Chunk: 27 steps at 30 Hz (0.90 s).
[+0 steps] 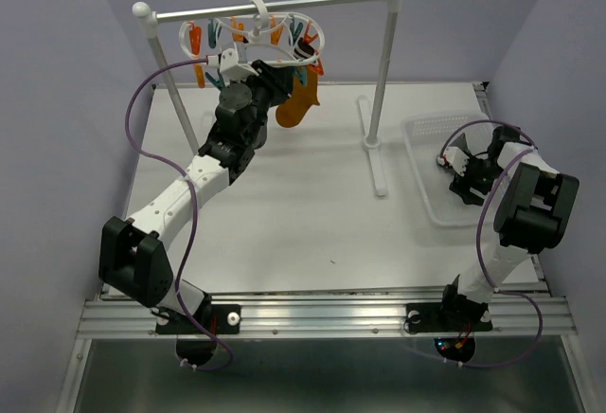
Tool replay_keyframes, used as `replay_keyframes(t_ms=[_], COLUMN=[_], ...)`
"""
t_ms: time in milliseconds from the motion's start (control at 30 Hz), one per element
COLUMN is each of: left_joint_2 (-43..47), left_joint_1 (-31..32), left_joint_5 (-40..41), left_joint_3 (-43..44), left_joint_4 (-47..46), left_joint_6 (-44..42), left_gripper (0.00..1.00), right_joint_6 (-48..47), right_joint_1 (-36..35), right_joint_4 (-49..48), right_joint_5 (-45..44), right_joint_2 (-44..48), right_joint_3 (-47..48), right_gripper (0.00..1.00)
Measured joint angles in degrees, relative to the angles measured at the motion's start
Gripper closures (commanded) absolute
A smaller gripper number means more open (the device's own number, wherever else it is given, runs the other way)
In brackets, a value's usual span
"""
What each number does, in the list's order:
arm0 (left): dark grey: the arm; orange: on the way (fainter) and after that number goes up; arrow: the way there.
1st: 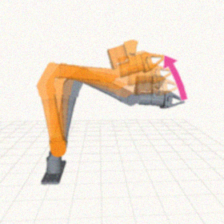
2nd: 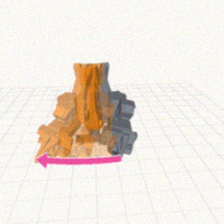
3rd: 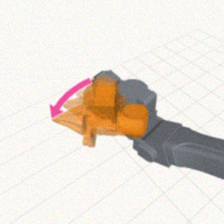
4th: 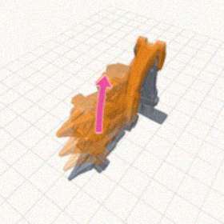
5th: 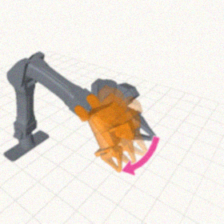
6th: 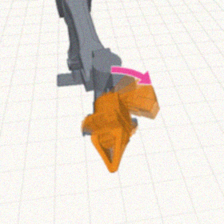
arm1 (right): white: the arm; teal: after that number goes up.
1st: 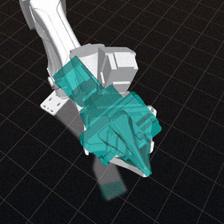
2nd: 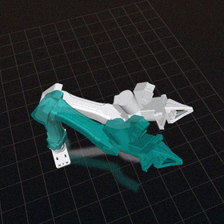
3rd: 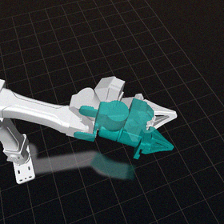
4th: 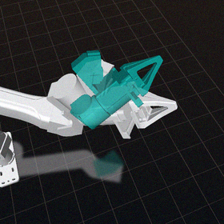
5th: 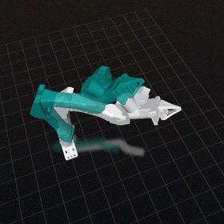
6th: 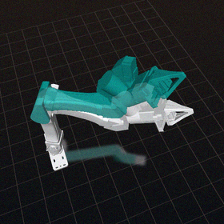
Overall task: Clip the socks to the hanger
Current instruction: Pick up the sock from the bin.
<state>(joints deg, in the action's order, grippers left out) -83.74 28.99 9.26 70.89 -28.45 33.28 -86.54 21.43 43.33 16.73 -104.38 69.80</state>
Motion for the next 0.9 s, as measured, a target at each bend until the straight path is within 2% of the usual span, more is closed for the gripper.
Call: replay_keyframes(t_ms=[333,900], left_joint_2=[0.0,0.0], left_joint_1=[0.3,0.9], left_joint_5=[0.5,2.0], left_joint_3=[0.3,0.3], left_joint_4=[0.5,0.5], left_joint_6=[-0.4,-0.9], left_gripper=[1.0,1.0], right_joint_6=[1.9,2.6], right_joint_1=[0.0,0.0], right_joint_4=[-0.4,1.6], right_joint_5=[8.3,11.6], right_joint_2=[-2.0,-2.2], right_joint_3=[3.1,9.1], right_gripper=[0.2,0.22])
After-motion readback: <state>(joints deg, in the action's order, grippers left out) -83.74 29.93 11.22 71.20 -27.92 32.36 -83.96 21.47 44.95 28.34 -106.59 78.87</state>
